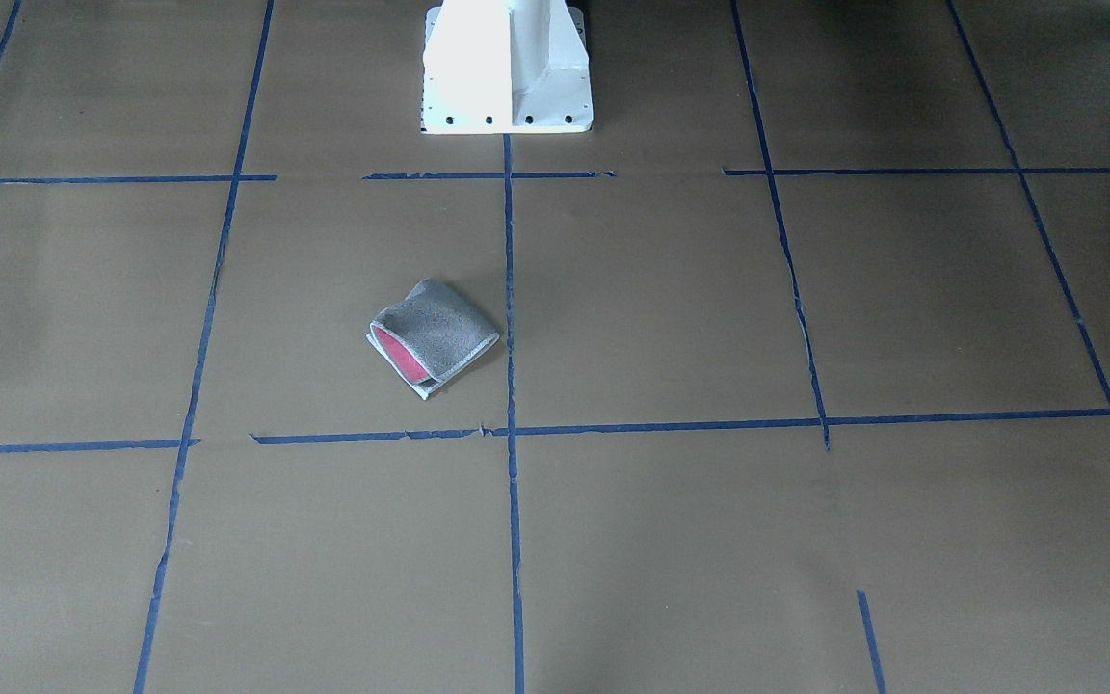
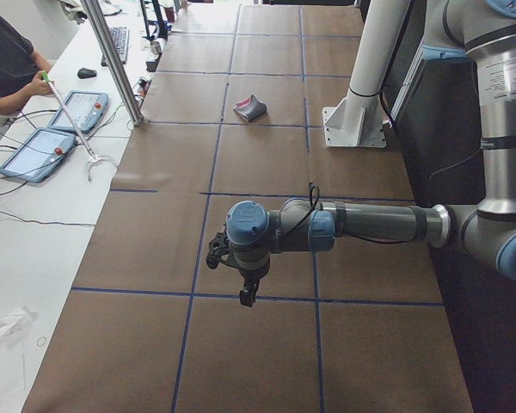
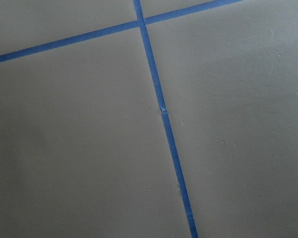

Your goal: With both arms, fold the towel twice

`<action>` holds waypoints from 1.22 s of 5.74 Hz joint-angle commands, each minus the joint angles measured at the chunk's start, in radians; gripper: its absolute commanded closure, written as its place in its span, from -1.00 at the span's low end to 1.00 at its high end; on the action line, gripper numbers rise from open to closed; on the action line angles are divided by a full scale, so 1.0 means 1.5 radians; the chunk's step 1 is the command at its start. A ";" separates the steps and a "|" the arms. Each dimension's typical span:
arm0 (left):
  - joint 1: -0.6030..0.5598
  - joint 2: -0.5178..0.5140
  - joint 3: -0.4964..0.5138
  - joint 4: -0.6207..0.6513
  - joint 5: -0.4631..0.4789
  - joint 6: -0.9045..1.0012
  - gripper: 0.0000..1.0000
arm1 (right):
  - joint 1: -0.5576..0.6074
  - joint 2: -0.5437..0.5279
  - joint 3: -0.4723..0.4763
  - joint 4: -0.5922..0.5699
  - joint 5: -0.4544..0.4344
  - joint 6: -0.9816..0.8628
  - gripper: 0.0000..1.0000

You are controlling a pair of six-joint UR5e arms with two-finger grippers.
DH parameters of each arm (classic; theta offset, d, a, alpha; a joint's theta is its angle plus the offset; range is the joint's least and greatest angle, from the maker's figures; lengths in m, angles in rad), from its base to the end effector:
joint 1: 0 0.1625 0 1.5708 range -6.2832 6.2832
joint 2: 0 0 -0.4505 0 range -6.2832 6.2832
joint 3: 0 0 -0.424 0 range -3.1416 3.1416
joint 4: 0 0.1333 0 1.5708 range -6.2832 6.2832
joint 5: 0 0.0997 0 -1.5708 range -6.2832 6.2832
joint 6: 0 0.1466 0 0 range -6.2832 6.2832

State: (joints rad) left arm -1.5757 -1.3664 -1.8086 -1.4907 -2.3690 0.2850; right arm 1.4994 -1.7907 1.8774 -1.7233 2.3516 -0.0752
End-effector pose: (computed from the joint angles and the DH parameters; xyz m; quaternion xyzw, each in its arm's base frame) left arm -0.0304 -0.4270 0.6963 0.0348 0.3875 0.1196 0.9134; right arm 0.0003 -0.4179 0.6759 -0.0297 -0.3804 -0.0552 0.9227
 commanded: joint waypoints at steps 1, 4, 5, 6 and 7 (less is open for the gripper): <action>-0.002 -0.001 -0.003 0.005 0.000 -0.003 -1.00 | 0.004 0.005 -0.003 0.001 -0.002 -0.002 -1.00; -0.001 0.008 -0.005 -0.003 -0.001 -0.004 -1.00 | 0.022 0.004 0.007 0.000 0.004 -0.002 -1.00; -0.001 0.007 0.006 0.001 0.000 -0.003 -1.00 | 0.023 -0.001 0.020 -0.001 0.005 -0.002 -1.00; -0.001 0.007 0.004 0.003 0.003 -0.003 -1.00 | 0.023 -0.001 0.027 -0.003 0.003 -0.001 -1.00; -0.001 0.008 -0.004 0.004 0.001 -0.003 -1.00 | 0.023 -0.002 0.029 -0.004 0.002 -0.001 -1.00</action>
State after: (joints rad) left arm -1.5769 -1.3556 -1.8066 -1.4870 -2.3660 0.2806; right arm 1.5337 -1.7917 1.9148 -1.7269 2.3563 -0.0771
